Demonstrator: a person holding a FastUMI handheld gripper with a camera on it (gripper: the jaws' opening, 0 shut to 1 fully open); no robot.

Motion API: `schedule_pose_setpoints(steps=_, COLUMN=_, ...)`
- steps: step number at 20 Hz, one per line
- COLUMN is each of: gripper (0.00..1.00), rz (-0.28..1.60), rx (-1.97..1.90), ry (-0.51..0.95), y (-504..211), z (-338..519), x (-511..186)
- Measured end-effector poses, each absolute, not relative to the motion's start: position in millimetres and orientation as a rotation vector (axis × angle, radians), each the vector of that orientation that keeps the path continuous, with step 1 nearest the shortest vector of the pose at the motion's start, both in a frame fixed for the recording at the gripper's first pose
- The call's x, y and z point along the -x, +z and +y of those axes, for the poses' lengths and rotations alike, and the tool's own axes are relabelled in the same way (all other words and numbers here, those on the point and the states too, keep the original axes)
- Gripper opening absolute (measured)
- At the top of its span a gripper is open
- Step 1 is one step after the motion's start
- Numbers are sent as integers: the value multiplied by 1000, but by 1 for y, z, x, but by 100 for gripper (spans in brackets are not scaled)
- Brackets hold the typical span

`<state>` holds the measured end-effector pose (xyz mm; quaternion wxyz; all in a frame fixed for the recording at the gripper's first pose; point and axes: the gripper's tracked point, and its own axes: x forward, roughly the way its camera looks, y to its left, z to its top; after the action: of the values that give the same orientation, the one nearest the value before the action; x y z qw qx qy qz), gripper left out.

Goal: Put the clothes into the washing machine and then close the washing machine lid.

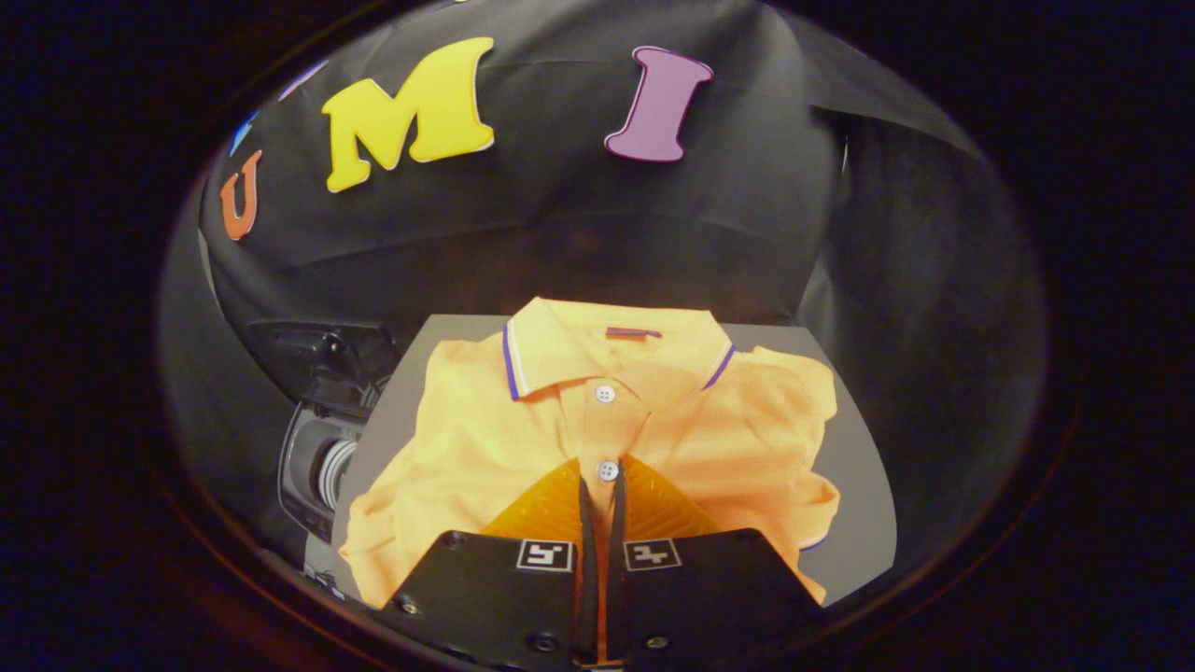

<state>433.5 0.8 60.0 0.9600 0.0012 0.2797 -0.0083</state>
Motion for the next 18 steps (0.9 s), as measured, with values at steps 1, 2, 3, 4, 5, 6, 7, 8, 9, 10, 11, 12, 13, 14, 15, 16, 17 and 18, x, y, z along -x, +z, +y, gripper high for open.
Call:
schedule_pose_setpoints(steps=1, gripper=7, rz=555, rx=-10, ry=-2, y=63, z=6, x=-429)
schedule_pose_setpoints(steps=2, gripper=7, rz=547, rx=-22, ry=7, y=68, z=10, x=-427)
schedule_pose_setpoints(steps=3, gripper=7, rz=537, rx=-32, ry=13, y=71, z=12, x=-422)
schedule_pose_setpoints(steps=4, gripper=7, rz=527, rx=-42, ry=19, y=77, z=15, x=-418)
schedule_pose_setpoints(steps=5, gripper=7, rz=516, rx=-49, ry=26, y=82, z=18, x=-414)
schedule_pose_setpoints(steps=6, gripper=6, rz=501, rx=-54, ry=37, y=90, z=21, x=-409)
schedule_pose_setpoints(steps=7, gripper=7, rz=487, rx=-65, ry=46, y=98, z=24, x=-406)
schedule_pose_setpoints(steps=8, gripper=7, rz=479, rx=-75, ry=54, y=103, z=27, x=-402)
schedule_pose_setpoints(steps=9, gripper=7, rz=469, rx=-89, ry=61, y=110, z=30, x=-398)
schedule_pose_setpoints(steps=10, gripper=6, rz=457, rx=-101, ry=70, y=118, z=33, x=-395)
schedule_pose_setpoints(steps=11, gripper=6, rz=442, rx=-112, ry=78, y=124, z=36, x=-393)
schedule_pose_setpoints(steps=12, gripper=6, rz=430, rx=-116, ry=87, y=131, z=40, x=-390)
schedule_pose_setpoints(steps=13, gripper=7, rz=421, rx=-116, ry=98, y=138, z=44, x=-387)
schedule_pose_setpoints(steps=14, gripper=6, rz=402, rx=-116, ry=106, y=146, z=48, x=-385)
schedule_pose_setpoints(steps=15, gripper=7, rz=386, rx=-108, ry=114, y=154, z=51, x=-382)
schedule_pose_setpoints(steps=16, gripper=6, rz=373, rx=-102, ry=122, y=163, z=56, x=-380)
schedule_pose_setpoints(steps=17, gripper=6, rz=355, rx=-99, ry=133, y=171, z=62, x=-377)
schedule_pose_setpoints(steps=18, gripper=6, rz=340, rx=-96, ry=146, y=179, z=69, x=-375)
